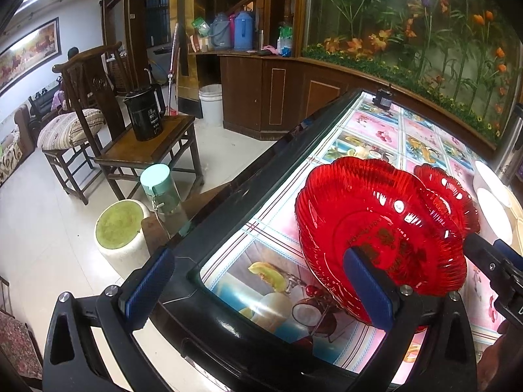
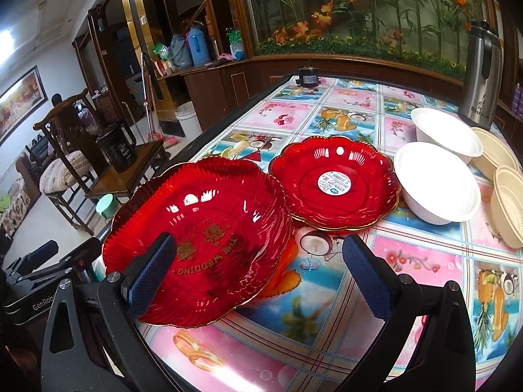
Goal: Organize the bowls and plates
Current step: 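Grasp the rim of the large red plates with the left tool and lift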
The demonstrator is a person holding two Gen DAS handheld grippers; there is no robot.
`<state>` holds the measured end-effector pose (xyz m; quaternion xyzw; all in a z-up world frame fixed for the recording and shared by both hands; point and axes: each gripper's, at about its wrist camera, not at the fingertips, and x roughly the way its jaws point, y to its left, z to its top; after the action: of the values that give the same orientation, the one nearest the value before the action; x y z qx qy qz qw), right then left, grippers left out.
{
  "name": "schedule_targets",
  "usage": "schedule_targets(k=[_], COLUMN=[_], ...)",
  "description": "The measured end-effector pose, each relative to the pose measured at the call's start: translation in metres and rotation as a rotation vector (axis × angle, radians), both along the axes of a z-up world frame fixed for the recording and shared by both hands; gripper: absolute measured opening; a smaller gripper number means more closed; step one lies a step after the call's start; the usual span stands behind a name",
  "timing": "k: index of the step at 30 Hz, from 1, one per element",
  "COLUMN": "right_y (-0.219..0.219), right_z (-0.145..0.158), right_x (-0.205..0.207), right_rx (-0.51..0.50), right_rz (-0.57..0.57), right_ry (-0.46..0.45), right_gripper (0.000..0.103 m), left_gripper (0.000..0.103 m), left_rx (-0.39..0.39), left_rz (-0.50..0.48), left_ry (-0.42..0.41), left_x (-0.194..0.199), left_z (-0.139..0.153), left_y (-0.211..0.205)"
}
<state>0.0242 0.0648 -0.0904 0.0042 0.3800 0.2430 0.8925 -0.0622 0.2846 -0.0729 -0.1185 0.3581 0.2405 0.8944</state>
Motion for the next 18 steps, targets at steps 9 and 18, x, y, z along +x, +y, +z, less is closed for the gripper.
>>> schedule_targets(k=[9,18], right_y=[0.004,0.005], right_z=[-0.007,-0.014], right_x=[0.005,0.012], right_rx=[-0.006,-0.006], right_rz=[0.002,-0.009], right_ry=[0.027,0.053], right_gripper=[0.103,0.103], left_gripper=[0.103,0.103], left_rx=[-0.009,-0.019], left_rz=[0.0,0.001], left_ry=[0.017,0.036], left_x=[0.005,0.012], left_z=[-0.005,-0.011], left_y=[0.002,0.003])
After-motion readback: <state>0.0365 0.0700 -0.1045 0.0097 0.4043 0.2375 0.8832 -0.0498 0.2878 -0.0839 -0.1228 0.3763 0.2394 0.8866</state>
